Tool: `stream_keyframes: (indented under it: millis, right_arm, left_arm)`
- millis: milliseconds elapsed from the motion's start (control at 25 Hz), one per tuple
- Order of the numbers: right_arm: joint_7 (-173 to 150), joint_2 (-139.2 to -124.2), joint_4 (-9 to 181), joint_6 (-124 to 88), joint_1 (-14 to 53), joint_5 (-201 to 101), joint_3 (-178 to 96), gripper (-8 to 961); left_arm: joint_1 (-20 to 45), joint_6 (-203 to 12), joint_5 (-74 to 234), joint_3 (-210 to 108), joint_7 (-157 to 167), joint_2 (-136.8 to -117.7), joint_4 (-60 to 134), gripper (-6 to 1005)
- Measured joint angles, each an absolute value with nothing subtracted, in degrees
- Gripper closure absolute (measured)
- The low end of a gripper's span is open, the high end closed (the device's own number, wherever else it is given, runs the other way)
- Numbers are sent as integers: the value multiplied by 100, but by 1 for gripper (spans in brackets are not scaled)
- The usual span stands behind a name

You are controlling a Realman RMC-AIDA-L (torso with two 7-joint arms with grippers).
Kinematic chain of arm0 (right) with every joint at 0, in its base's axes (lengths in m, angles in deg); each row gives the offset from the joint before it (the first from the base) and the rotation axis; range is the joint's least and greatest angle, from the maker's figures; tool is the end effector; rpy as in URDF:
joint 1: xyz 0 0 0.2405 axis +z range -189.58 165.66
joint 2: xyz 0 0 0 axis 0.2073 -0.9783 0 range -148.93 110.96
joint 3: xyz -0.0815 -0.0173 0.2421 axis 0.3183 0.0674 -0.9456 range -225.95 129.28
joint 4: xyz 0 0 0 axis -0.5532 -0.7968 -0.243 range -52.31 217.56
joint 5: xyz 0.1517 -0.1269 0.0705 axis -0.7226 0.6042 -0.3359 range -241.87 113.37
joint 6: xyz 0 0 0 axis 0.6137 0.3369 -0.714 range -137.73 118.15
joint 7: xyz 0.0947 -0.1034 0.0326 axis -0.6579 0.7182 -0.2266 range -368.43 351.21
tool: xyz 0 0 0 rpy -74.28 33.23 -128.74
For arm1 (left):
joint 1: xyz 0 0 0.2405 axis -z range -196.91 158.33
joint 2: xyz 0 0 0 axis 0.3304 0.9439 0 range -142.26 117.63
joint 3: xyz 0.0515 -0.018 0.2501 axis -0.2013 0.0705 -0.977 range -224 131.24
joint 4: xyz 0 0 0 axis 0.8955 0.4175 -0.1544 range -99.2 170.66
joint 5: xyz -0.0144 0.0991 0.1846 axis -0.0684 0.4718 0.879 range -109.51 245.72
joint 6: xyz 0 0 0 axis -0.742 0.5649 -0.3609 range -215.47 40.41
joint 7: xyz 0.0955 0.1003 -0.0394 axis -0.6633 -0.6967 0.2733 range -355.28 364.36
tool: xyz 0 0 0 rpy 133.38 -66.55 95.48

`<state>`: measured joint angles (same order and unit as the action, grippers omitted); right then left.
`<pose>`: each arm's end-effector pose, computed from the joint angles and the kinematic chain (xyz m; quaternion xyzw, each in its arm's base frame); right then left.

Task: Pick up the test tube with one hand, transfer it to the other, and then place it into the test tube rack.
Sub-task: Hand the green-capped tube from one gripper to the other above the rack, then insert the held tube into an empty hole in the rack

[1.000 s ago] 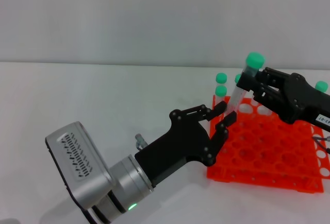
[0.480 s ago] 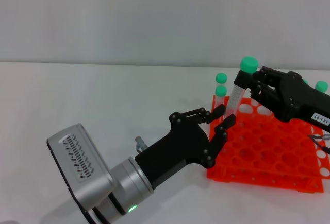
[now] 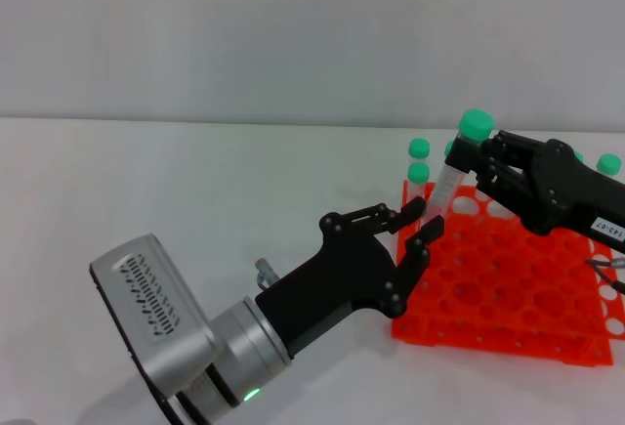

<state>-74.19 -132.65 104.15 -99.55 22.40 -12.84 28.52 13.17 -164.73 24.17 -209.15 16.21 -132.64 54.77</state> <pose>0.1898 0.3504 0.0055 -0.8497 0.1444 0.4913 0.1258 -0.1926 0.2941 -0.1066 -0.8409 -0.0694 -0.4373 0.3111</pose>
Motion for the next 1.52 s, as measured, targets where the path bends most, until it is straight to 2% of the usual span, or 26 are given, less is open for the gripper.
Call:
stream_keyframes:
  millis: [560, 760, 1080, 1200, 1320, 1440, 1520]
  right_arm:
    - [-7424, -13240, 10414, -9960, 2254, -1275, 2851, 735]
    - [-7425, -13234, 10416, -9962, 2235, -1309, 2841, 745]
    - [-7369, -13217, 10416, -9932, 2235, -1311, 2660, 744]
    - [-7306, -13213, 10462, -9715, 2261, -1294, 2599, 741]
    - [-7155, -13289, 10613, -9212, 2229, -1288, 2591, 738]
    - [-6839, -13414, 10691, -8789, 2231, -1312, 2561, 735]
    - [-6745, -13429, 10716, -8572, 2266, -1305, 2576, 733]
  left_arm:
    - [1315, -16153, 2398, -20865, 1646, -13262, 5602, 813]
    - [1312, -16146, 2398, -20862, 1649, -13263, 5609, 617]
    - [1223, -16099, 2351, -20857, 1648, -13264, 5615, 499]
    - [926, -16158, 1873, -20848, 1542, -13265, 5659, 462]
    - [656, -16325, 1305, -20841, 1339, -13251, 5663, 428]
    - [358, -16461, 757, -20806, 1288, -13225, 5524, 294]
    - [224, -16469, 533, -20693, 1292, -13222, 5401, 205]
